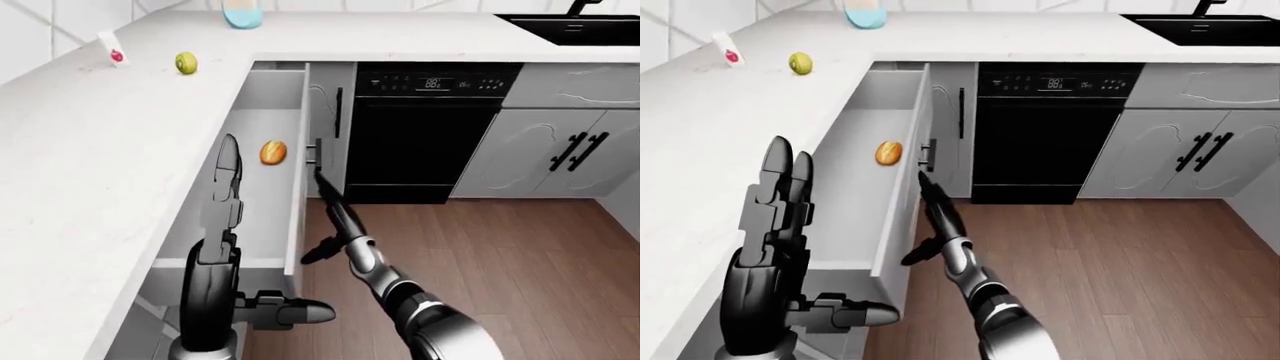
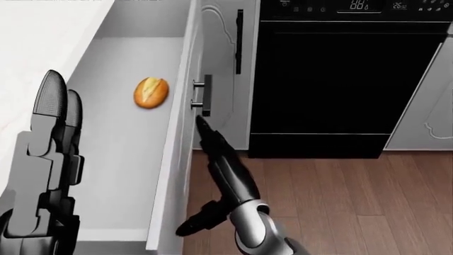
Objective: Close the right drawer.
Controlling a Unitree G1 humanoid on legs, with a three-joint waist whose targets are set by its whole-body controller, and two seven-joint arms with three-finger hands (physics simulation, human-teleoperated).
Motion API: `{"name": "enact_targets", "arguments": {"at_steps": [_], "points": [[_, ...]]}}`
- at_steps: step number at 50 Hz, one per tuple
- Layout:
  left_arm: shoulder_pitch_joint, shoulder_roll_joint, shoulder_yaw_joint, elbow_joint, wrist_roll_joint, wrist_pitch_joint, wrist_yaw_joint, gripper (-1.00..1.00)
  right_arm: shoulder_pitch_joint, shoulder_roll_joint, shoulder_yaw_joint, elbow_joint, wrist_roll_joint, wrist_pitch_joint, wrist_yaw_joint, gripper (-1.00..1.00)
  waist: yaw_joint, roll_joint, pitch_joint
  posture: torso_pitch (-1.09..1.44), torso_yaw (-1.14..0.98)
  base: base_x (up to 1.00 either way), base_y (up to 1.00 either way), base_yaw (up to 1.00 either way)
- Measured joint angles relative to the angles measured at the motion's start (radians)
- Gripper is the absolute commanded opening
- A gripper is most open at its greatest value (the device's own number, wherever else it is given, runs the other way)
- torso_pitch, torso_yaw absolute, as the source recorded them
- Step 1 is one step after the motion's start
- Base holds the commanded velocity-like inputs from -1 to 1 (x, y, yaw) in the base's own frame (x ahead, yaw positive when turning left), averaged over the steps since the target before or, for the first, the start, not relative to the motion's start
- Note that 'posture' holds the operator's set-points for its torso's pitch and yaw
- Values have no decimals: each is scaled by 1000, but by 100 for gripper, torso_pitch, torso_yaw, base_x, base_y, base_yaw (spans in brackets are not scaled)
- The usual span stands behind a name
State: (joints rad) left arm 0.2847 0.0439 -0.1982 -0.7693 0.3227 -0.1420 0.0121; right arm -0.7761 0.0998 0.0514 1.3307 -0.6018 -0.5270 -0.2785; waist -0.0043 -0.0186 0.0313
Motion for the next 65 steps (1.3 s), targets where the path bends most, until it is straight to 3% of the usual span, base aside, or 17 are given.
{"name": "enact_targets", "arguments": {"at_steps": [47,65], "points": [[3,0,4,1,-5,-3,0,100,78,154,61,-12,-144,-30,-71,100,-7,17,-9,0,0,0,0,0],[2,-1,4,5,-6,-5,-3,100,110,149,73,-33,-210,-45,10,100,-24,25,-19,0,0,0,0,0]]}}
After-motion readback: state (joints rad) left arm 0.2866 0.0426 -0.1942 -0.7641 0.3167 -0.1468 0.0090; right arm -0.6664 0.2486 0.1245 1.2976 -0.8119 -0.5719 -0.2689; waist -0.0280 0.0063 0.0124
